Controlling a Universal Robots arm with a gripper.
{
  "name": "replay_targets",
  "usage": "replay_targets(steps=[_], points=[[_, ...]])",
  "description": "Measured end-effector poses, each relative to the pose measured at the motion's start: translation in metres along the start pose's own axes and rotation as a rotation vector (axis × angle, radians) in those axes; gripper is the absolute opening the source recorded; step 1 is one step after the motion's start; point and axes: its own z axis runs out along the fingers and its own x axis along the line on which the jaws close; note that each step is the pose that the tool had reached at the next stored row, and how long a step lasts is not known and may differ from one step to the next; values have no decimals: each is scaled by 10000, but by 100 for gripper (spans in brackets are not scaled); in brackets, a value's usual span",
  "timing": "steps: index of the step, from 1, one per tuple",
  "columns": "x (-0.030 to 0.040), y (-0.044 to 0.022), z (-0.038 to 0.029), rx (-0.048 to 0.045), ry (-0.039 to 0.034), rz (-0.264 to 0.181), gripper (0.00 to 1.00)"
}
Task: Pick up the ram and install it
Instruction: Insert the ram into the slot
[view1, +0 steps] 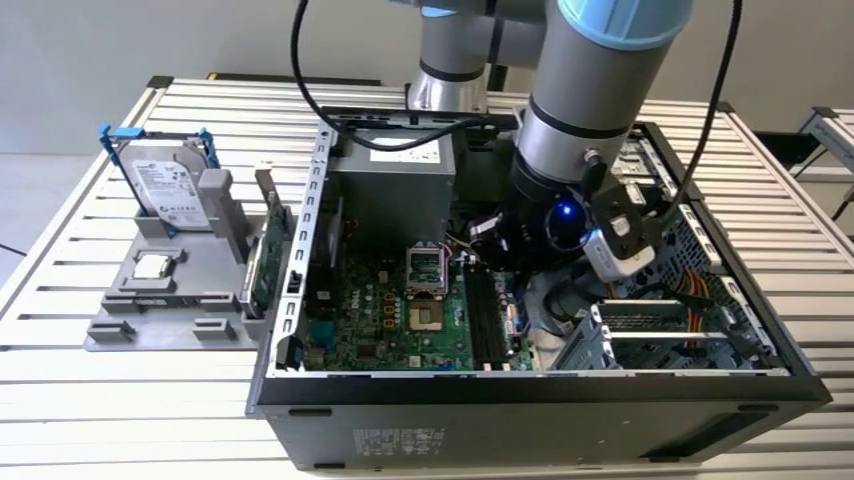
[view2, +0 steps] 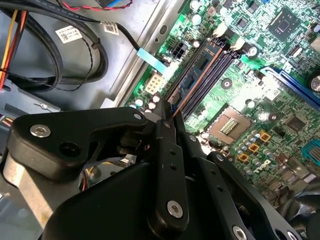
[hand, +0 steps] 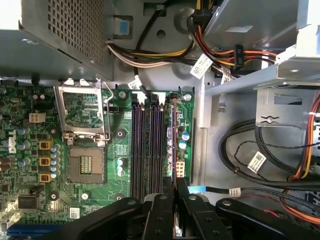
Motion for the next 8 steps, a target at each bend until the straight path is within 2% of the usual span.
replay_targets(steps=[3, 8], points=[[1, 1, 50, 0, 0, 0, 0], [7, 1, 72, 2, 8, 1, 0]])
